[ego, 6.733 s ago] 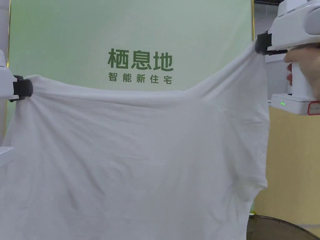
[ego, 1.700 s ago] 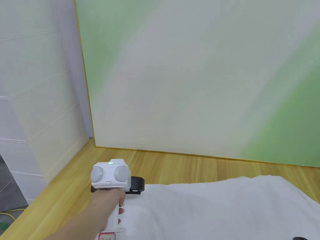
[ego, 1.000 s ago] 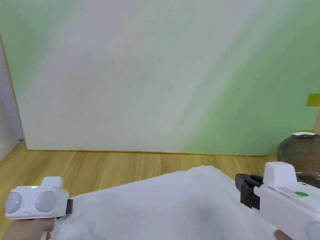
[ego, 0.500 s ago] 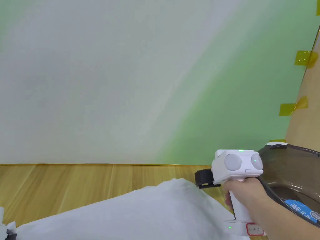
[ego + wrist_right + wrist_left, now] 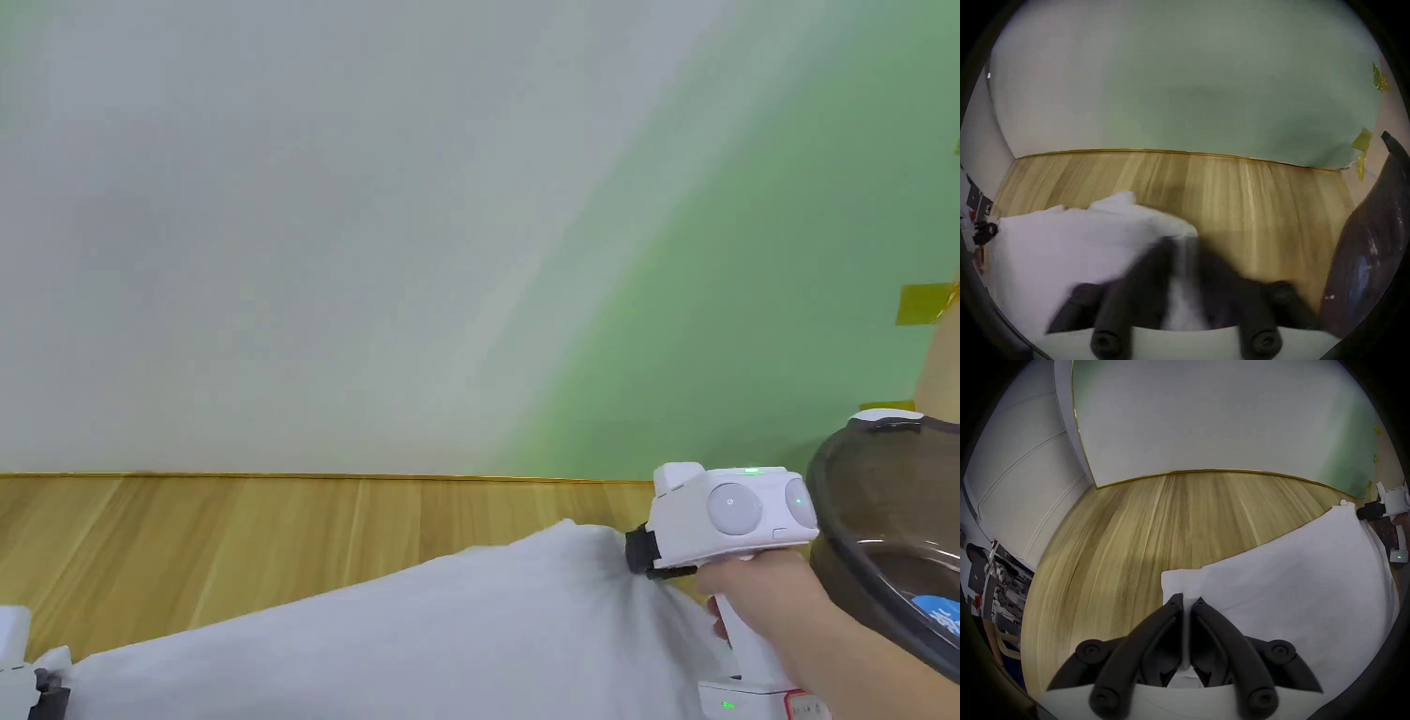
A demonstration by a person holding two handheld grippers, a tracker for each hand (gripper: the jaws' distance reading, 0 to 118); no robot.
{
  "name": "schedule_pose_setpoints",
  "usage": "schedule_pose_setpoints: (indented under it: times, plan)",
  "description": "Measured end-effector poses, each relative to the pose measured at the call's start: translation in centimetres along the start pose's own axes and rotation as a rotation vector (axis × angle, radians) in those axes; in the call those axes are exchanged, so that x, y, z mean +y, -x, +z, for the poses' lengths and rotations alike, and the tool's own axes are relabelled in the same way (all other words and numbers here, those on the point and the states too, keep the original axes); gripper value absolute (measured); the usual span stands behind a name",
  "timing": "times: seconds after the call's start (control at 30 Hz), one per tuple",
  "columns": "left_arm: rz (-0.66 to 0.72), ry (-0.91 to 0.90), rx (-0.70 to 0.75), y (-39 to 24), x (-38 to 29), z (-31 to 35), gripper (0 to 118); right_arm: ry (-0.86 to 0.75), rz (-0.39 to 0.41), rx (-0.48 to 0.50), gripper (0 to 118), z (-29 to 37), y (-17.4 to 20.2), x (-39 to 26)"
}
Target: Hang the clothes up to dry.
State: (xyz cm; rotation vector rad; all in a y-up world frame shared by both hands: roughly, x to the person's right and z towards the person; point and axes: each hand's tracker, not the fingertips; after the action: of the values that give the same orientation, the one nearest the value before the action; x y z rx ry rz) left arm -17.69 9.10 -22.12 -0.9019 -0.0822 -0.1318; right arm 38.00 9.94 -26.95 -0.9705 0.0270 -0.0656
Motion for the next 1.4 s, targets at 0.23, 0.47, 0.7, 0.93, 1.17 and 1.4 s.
schedule_pose_setpoints:
  times: [0.23,0.47,0.7,0.93,1.17,1.4]
  plan:
    - [0.088,-0.051,-0.075,0.2,0.6,-0.1,5,-0.199,-0.014,-0.081,2,4.2,0.8,-1.2]
    - [0.089,-0.326,-0.138,0.5,4.9,10.3,5,-0.461,0.067,-0.074,2,18.1,1.9,-0.4]
    - [-0.019,-0.624,-0.12,0.2,10.8,26.4,5,-0.76,0.084,-0.103,2,36.2,3.9,0.9]
    - [0.033,-0.835,-0.108,3.1,17.0,39.7,5,-0.975,0.056,-0.164,2,52.1,5.2,2.9]
    - [0.032,-0.957,-0.072,2.6,22.4,47.1,5,-1.039,0.035,-0.218,2,59.7,6.5,5.7]
    - [0.055,-0.977,-0.047,2.0,26.1,47.4,5,-1.026,0.025,-0.241,2,60.4,5.8,7.9]
